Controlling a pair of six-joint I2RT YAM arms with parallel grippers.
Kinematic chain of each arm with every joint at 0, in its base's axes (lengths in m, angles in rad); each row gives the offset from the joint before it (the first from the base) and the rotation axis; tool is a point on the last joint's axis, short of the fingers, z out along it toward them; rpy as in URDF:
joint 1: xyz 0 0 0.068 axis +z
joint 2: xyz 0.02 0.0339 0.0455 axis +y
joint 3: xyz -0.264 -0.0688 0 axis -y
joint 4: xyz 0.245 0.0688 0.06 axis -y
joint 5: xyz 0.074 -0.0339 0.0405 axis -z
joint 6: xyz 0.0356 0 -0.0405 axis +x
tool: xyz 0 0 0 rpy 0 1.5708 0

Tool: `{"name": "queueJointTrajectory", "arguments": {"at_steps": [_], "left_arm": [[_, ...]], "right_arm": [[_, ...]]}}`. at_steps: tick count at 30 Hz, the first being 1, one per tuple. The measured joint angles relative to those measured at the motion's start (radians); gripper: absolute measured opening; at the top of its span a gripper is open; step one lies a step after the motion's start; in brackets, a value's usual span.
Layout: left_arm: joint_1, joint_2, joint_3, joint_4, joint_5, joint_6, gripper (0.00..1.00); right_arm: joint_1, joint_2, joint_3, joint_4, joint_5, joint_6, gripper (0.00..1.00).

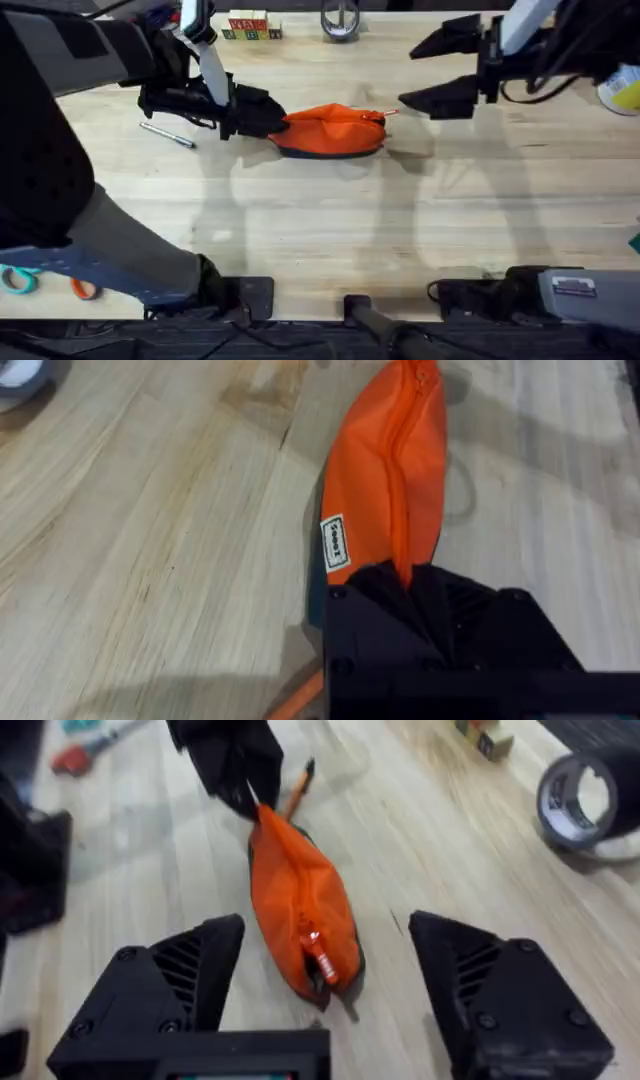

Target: Unzip the bag, pick up the pens from the table one at a time and place them inside, then zip the bag closed.

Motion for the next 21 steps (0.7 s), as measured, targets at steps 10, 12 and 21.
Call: {"name": "queueJointTrajectory", "arguments": {"at_steps": [10, 12, 21], "left_arm": [[-0.008, 0.0, 0.061, -0.028, -0.004, 0.0, 0.04], [-0.009, 0.0, 0.065, -0.028, -0.004, 0.0, 0.04], [-0.009, 0.0, 0.065, -0.03, -0.004, 0.0, 0.04]], "right_arm": [[0.0, -0.101, 0.0, -0.123, 0.124, -0.115, 0.995], [0.0, -0.101, 0.0, -0.123, 0.131, -0.12, 0.996], [0.0, -0.101, 0.0, -0.145, 0.125, -0.08, 0.996]]}}
